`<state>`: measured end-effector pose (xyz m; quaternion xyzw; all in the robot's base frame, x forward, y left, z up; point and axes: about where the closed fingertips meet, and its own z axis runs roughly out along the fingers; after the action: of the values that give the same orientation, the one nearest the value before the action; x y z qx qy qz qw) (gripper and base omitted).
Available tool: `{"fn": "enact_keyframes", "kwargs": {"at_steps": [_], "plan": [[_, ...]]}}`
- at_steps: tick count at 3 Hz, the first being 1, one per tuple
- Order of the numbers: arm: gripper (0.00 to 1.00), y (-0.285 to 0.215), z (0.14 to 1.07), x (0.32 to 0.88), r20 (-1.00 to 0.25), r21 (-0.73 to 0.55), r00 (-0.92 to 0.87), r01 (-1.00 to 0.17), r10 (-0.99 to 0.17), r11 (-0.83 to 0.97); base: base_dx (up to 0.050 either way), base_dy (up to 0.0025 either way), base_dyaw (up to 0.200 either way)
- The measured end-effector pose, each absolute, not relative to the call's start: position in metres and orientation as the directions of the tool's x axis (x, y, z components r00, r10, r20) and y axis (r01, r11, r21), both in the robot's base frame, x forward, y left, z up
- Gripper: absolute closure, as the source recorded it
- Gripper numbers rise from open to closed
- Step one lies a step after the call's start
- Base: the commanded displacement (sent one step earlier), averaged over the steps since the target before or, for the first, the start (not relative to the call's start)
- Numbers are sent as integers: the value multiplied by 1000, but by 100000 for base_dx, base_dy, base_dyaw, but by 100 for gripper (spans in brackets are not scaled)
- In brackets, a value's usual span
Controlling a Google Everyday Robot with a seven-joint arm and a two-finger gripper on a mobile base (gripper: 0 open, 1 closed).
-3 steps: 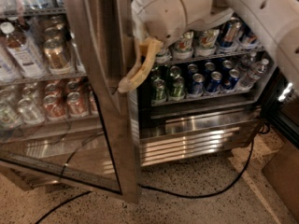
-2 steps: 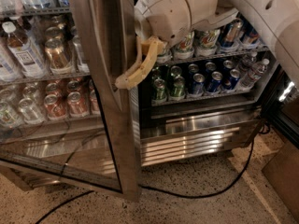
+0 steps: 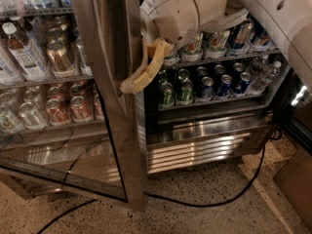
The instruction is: Open right fridge door
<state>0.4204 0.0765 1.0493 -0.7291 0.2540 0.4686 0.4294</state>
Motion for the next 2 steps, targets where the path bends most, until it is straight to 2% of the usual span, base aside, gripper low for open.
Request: {"fn": "enact_keyframes", "kwargs": {"at_steps": [1,2], "plan": [[15,72,1049,420,-901,-388,432,-773,32,-502,0,0,0],[0,69,1049,420,-901,-388,432,-772,32,-503,0,0,0]]}}
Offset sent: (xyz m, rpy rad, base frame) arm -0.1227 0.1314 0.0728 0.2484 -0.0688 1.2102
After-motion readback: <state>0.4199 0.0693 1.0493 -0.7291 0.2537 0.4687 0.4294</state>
